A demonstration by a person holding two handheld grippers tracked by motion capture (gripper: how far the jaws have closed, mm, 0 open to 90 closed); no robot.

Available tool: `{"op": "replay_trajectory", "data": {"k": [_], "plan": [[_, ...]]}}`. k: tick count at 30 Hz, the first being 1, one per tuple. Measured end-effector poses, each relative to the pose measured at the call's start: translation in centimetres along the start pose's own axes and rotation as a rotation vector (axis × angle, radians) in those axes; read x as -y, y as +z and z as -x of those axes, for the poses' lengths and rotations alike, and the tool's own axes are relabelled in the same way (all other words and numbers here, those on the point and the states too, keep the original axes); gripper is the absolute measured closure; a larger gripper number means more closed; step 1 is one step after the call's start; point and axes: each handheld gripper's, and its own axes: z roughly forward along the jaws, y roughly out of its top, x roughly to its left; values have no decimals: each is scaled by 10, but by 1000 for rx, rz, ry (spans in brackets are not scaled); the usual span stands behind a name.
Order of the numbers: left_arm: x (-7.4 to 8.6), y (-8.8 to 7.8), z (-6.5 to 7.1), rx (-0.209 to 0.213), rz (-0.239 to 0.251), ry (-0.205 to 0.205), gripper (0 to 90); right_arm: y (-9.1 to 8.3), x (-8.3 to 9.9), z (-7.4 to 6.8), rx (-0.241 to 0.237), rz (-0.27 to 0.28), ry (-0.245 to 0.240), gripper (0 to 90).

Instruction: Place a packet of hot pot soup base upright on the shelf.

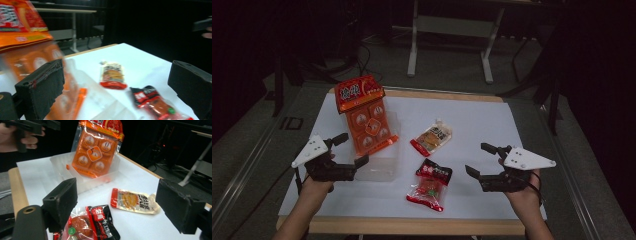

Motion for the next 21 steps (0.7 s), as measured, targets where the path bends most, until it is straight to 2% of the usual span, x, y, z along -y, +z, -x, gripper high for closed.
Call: {"op": "replay_trajectory", "data": {"k": [4, 6, 7, 9, 10, 12, 14, 15, 19, 21], "plan": [[2, 5, 16, 39, -13, 28, 12, 1, 1, -3, 14, -2, -6, 176], [3, 6, 19, 50, -14, 31, 12, 1, 1, -3, 10, 6, 1, 160], [6, 9, 27, 84, -25, 41, 12, 1, 1, -3, 11, 10, 6, 128], [9, 12, 34, 99, -32, 66, 12, 2, 3, -2, 3, 15, 25, 124], [11, 14, 37, 121, -34, 59, 12, 3, 4, -3, 12, 16, 18, 118], [14, 16, 41, 137, -37, 59, 12, 5, 5, -3, -1, 5, 9, 117], [17, 18, 46, 152, -21, 66, 12, 7, 7, -3, -9, -6, 29, 117], [19, 19, 48, 161, -34, 72, 13, 8, 8, -2, -9, -20, 32, 117], [24, 21, 55, 185, -34, 93, 13, 14, 13, -1, -25, -59, 59, 118], [27, 21, 58, 202, -36, 97, 13, 16, 16, -1, -25, -64, 69, 117]]}}
